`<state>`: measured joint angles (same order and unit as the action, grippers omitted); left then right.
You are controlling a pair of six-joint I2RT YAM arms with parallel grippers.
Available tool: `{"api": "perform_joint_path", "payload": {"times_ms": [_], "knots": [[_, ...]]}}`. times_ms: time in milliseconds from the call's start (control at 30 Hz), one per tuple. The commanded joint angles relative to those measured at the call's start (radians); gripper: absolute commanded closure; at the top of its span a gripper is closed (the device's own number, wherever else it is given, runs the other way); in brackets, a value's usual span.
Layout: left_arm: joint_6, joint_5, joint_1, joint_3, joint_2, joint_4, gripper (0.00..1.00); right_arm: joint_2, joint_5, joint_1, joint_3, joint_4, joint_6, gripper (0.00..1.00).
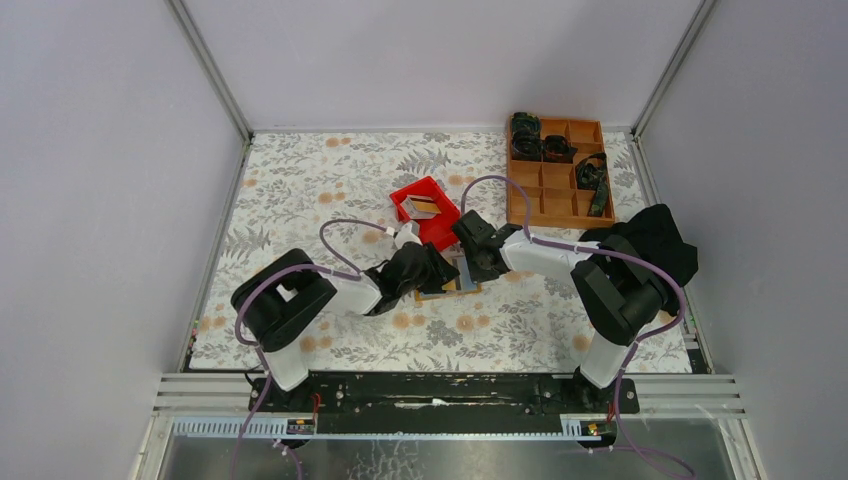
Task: Put the credit cards into the card holder
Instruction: Insert the credit card into the card holder.
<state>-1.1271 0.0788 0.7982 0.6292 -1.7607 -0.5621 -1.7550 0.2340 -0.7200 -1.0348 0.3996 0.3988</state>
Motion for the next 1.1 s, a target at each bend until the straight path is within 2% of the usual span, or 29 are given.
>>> {"api": "perform_joint_path", "payload": {"times_ms": [0, 433, 567, 800, 933, 1067], "knots": [[0.123, 0.074, 0.003, 0.038, 0.004, 0.311, 0.53, -0.046, -0.039, -0.001, 0.011, 0.028, 0.022, 0.92], [0.217, 0.059, 0.001, 0.107, 0.005, 0.39, 0.5, -0.053, -0.057, -0.001, 0.022, 0.006, 0.034, 0.92], [0.233, 0.063, 0.001, 0.119, 0.002, 0.419, 0.44, -0.058, -0.058, -0.001, 0.02, 0.006, 0.035, 0.92], [0.257, 0.093, 0.001, 0.147, 0.006, 0.506, 0.4, -0.054, -0.065, -0.001, 0.0, 0.011, 0.024, 0.92], [0.272, 0.112, 0.001, 0.163, 0.008, 0.543, 0.33, -0.056, -0.073, -0.001, -0.015, 0.013, 0.017, 0.92], [0.267, 0.123, 0.001, 0.167, 0.017, 0.556, 0.32, -0.049, -0.076, -0.001, -0.016, 0.013, 0.017, 0.92]]}}
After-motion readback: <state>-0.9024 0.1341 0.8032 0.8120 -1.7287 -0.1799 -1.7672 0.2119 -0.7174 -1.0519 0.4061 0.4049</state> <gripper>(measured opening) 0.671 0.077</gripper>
